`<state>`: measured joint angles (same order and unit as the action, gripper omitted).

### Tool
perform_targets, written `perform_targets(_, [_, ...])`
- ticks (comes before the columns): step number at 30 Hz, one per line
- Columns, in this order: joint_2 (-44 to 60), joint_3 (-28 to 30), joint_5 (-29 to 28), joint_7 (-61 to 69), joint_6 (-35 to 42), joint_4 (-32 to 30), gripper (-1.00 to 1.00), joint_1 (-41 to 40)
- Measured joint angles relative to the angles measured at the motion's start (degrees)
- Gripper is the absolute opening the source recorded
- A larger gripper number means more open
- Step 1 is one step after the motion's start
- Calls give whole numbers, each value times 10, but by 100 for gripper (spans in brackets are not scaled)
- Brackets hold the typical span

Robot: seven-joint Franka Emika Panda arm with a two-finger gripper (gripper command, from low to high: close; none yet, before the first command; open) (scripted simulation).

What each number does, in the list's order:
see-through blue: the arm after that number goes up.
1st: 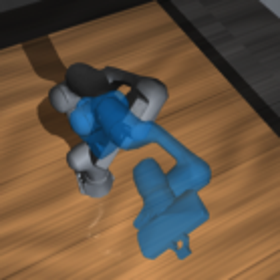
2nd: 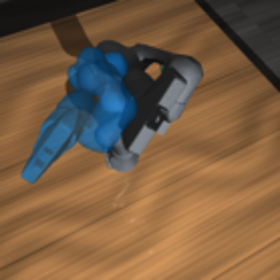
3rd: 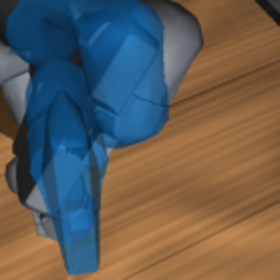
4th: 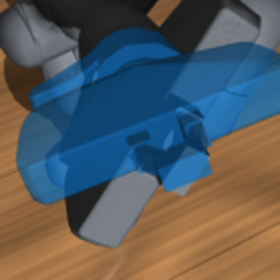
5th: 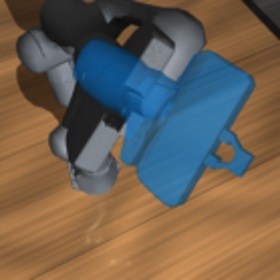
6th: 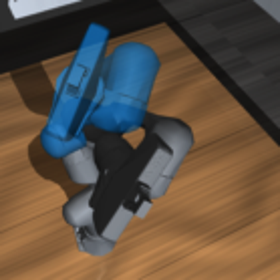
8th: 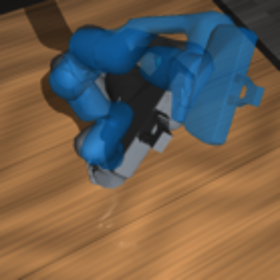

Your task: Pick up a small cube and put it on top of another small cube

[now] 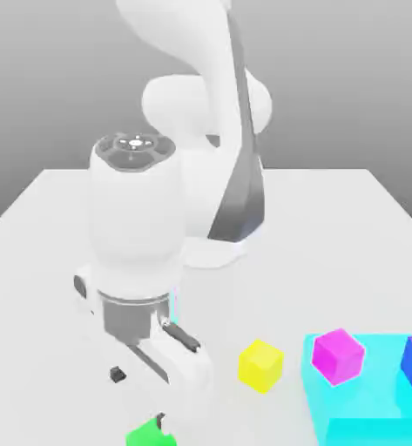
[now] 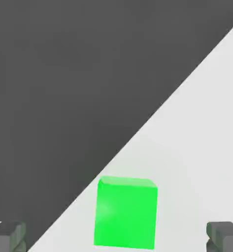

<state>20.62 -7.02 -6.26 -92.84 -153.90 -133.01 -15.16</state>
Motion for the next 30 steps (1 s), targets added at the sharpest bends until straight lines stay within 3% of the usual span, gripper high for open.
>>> perform_targets(3, [63,11,-9,-12,-46,12,0,8])
perform_targets(4, [79,15,-13,-15,-59,16,-100,11])
perform_targets(11, [81,15,-13,-15,-61,16,-100,12])
perform_targets(15, [9,1,5,-2,-5,0,-100,1])
perform_targets(27, [-114,-176,14,50,160,38,-100,150])
perform_targets(30, [-79,-196,-23,36,143,47,-100,199])
